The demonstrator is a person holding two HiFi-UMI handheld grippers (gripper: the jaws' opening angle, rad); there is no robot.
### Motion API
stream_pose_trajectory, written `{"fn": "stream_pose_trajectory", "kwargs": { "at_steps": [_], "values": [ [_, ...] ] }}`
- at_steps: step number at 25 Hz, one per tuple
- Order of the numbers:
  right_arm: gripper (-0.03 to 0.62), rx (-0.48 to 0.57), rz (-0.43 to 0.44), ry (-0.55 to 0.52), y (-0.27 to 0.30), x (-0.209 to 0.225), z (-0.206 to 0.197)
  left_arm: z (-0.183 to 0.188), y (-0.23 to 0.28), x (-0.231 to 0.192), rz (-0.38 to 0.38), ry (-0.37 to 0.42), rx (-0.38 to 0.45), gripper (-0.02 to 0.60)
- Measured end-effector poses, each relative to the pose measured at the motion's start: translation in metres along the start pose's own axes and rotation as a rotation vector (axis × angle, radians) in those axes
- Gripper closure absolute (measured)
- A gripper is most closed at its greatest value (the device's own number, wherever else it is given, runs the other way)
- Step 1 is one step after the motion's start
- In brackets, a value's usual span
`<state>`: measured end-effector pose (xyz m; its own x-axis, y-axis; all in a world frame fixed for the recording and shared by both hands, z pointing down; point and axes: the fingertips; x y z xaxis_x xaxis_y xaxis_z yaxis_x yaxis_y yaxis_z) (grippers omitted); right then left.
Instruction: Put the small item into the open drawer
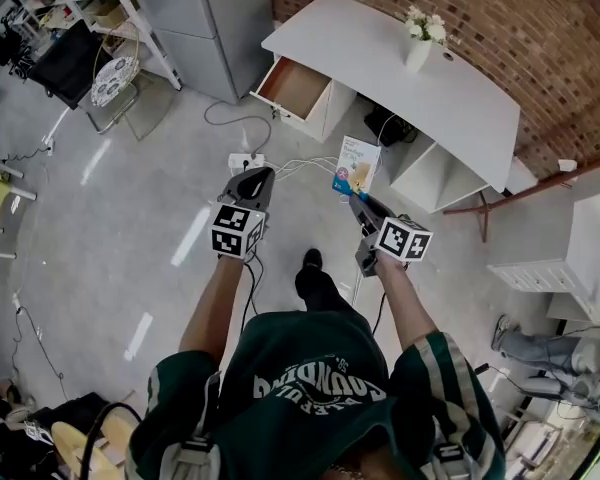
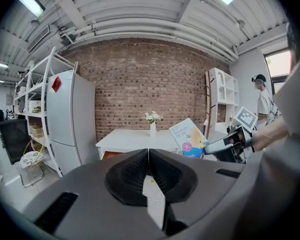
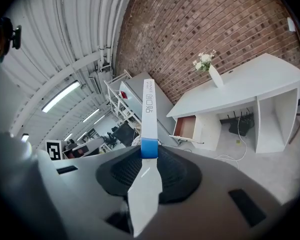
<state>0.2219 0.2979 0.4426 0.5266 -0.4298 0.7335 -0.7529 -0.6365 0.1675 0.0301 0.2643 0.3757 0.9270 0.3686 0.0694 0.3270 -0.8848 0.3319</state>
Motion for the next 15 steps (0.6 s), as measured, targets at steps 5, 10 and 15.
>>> {"fn": "stream_pose_trajectory", "kwargs": {
  "at_steps": [5,10,15],
  "values": [
    [0.484,-0.014,0.009,-0.010,0.030,0.015,0.031,0.013,0.038,-0.017,0.006,-0.011,-0.002,0.563],
    [0.484,-0.028,0.017,-0.015,0.058,0.032,0.060,0.022,0.074,-0.032,0.016,-0.021,-0.011,0.563],
    [0.484,-0.051,0.037,-0.002,0.081,0.049,0.071,0.023,0.099,-0.042,0.039,-0.028,-0.025,0.563]
  ]
}}
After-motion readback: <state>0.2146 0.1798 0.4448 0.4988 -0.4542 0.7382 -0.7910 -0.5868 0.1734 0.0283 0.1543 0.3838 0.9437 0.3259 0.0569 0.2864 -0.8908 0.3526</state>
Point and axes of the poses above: the fingertips, and each gripper's own axes: y forward along the fingers, x to its right, z out of its top, and after that the axes turned 14 degrees about z, right-handed
